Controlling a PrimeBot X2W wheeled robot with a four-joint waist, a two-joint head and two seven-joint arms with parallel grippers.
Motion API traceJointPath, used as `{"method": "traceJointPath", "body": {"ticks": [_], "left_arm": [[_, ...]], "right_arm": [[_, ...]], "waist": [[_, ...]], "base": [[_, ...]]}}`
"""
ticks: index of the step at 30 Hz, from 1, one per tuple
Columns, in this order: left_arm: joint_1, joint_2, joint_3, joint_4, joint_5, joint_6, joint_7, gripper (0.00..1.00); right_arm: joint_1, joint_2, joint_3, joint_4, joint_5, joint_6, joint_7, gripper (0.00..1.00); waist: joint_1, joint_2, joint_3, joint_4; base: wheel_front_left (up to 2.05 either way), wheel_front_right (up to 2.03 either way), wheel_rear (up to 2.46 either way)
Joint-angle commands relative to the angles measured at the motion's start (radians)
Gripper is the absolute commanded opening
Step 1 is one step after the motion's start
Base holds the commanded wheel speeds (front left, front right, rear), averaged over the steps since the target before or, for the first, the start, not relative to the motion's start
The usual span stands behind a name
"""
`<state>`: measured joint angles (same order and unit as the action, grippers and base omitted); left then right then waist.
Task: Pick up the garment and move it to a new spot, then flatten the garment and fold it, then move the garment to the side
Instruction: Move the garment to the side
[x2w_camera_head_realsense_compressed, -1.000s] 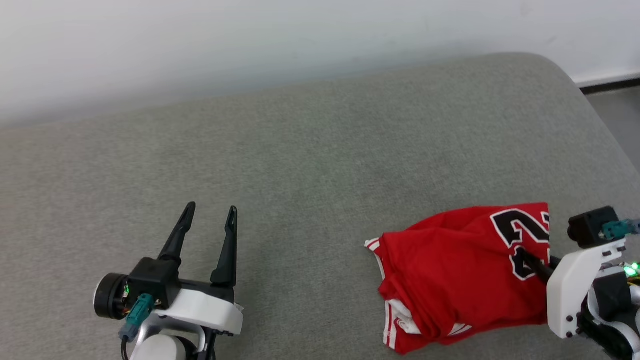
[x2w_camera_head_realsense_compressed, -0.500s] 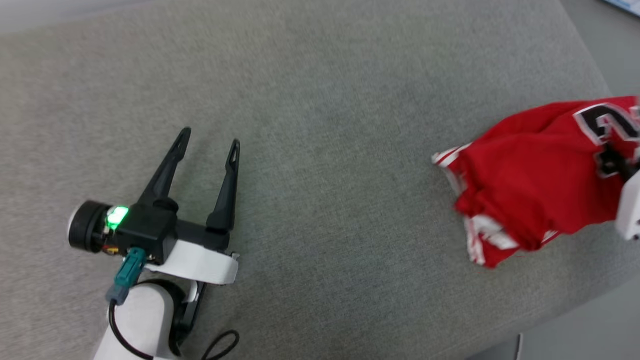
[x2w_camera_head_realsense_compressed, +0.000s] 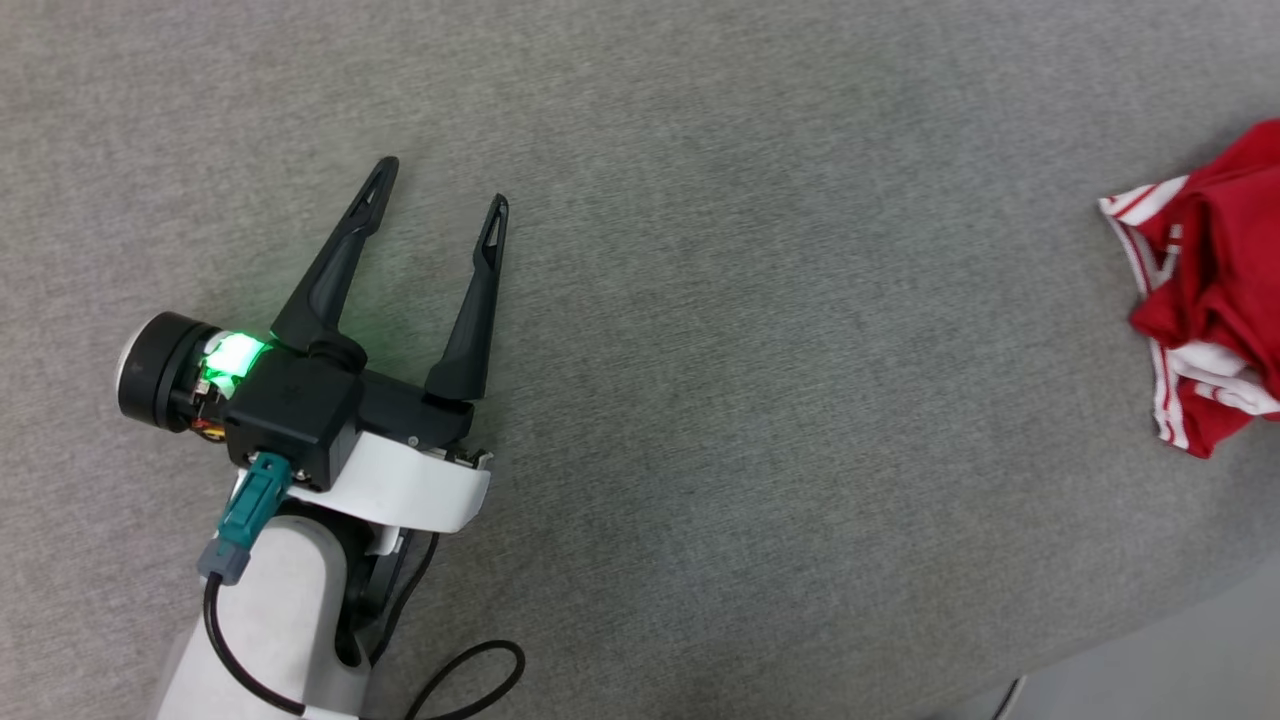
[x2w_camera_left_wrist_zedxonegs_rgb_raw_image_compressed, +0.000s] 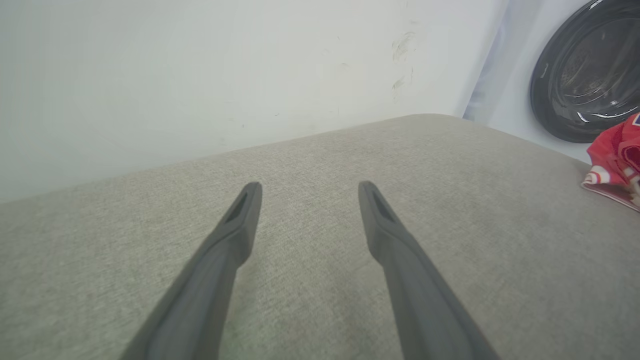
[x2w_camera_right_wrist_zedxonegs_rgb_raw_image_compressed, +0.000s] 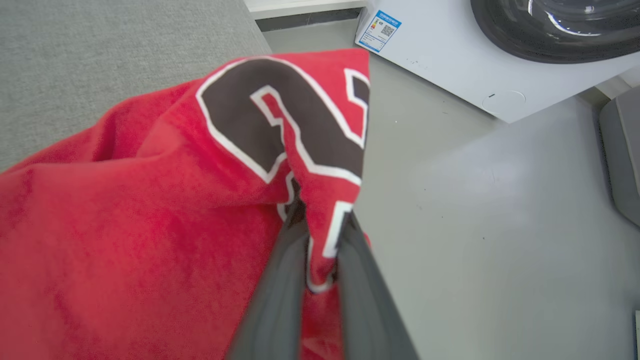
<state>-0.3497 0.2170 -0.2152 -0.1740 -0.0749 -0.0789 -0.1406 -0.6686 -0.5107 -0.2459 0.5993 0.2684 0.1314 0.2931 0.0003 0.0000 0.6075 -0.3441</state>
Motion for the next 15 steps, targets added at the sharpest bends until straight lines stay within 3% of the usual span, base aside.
{"method": "traceJointPath", "body": {"ticks": [1, 2, 3, 4, 5, 9, 15], "left_arm": [[-0.009, 0.005, 0.002, -0.006, -0.006, 0.002, -0.001, 1.00], [-0.009, 0.007, 0.002, -0.006, -0.006, 0.002, -0.002, 1.00], [-0.009, 0.009, 0.003, -0.005, -0.007, 0.002, -0.002, 1.00], [-0.009, 0.010, 0.003, -0.005, -0.010, 0.002, -0.002, 1.00], [-0.008, 0.012, 0.004, -0.005, -0.010, 0.004, -0.001, 1.00], [0.020, 0.013, 0.009, 0.011, -0.022, 0.013, -0.005, 1.00], [0.049, -0.004, -0.001, 0.043, -0.039, 0.022, -0.024, 1.00]], "right_arm": [[-0.024, 0.015, -0.030, 0.043, -0.019, -0.002, -0.022, 0.00], [-0.028, 0.023, -0.048, 0.067, -0.029, -0.002, -0.031, 0.00], [-0.034, 0.027, -0.059, 0.087, -0.040, -0.002, -0.044, 0.15], [-0.039, 0.033, -0.066, 0.110, -0.047, -0.002, -0.048, 0.49], [-0.045, 0.042, -0.070, 0.126, -0.054, -0.002, -0.061, 0.98], [-0.067, 0.048, -0.109, 0.192, -0.110, -0.002, -0.140, 1.00], [-0.035, 0.054, -0.136, 0.195, -0.142, -0.002, -0.213, 1.00]], "waist": [[-0.0003, 0.0000, 0.011, 0.018], [-0.0003, 0.0000, 0.011, 0.021], [-0.0003, 0.0000, 0.011, 0.023], [-0.0003, 0.0000, 0.009, 0.026], [-0.0003, 0.0000, 0.006, 0.027], [-0.0003, 0.0000, -0.040, 0.027], [-0.0003, 0.0000, -0.111, 0.042]], "base": [[0.00, 0.00, 0.00], [0.00, 0.00, 0.00], [0.00, 0.00, 0.00], [0.00, 0.00, 0.00], [0.00, 0.00, 0.00], [0.00, 0.00, 0.00], [0.00, 0.00, 0.00]]}}
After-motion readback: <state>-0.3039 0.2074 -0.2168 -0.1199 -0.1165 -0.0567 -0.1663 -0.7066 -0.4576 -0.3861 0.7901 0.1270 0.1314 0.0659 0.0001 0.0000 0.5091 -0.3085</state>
